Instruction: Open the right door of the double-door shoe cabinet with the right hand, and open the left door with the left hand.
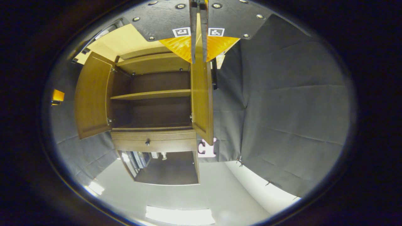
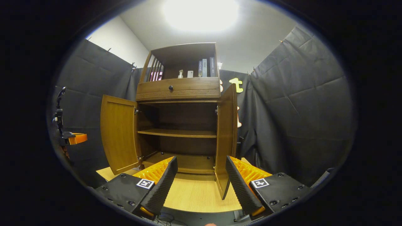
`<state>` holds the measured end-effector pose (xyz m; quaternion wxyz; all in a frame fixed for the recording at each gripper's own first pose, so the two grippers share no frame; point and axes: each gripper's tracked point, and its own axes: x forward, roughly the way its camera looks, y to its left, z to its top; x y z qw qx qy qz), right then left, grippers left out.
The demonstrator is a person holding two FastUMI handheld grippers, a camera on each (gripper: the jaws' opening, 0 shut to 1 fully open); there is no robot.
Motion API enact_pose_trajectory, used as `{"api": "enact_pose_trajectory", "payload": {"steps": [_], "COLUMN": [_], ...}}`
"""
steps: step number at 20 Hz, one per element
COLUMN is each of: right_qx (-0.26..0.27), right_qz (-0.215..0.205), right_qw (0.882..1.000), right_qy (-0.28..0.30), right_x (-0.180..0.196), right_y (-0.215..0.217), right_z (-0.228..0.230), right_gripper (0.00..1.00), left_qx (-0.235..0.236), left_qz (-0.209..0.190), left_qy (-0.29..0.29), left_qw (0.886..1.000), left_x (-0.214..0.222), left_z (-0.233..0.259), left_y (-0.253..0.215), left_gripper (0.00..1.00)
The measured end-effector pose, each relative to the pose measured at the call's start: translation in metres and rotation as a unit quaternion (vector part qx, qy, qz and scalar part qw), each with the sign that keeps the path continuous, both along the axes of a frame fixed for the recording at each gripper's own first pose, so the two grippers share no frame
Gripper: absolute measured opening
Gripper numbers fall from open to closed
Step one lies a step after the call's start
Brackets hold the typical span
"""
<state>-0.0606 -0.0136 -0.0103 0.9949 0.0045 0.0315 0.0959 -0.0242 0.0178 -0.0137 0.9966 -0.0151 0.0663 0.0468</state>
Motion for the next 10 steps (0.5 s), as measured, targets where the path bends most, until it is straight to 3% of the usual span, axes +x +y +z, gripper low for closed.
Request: {"api": "enact_pose_trajectory", "payload": {"steps": [5, 6, 7, 10], "right_qx": [0.004, 0.004, 0.003, 0.002], "right_qz": [-0.006, -0.007, -0.008, -0.010], "right_qw": [1.000, 1.000, 1.000, 1.000], "right_qy": [0.000, -0.001, -0.003, -0.007], "right_x": [-0.008, -0.010, -0.010, -0.011], "right_y": [-0.010, -0.011, -0.012, -0.013], "right_z": [0.001, 0.003, 0.004, 0.006], "right_gripper": [0.92, 0.96, 0.92, 0.96], "left_qx": [-0.004, -0.004, -0.002, 0.004], "left_qz": [-0.009, -0.011, -0.011, -0.006], "left_qy": [-0.010, -0.010, -0.009, -0.009], "left_qw": [1.000, 1.000, 1.000, 1.000], "left_x": [-0.021, -0.023, -0.023, -0.025], "left_z": [0.010, 0.011, 0.010, 0.009], "left_y": [-0.011, -0.012, -0.011, -0.011], "left_gripper": [0.09, 0.09, 0.14, 0.31]}}
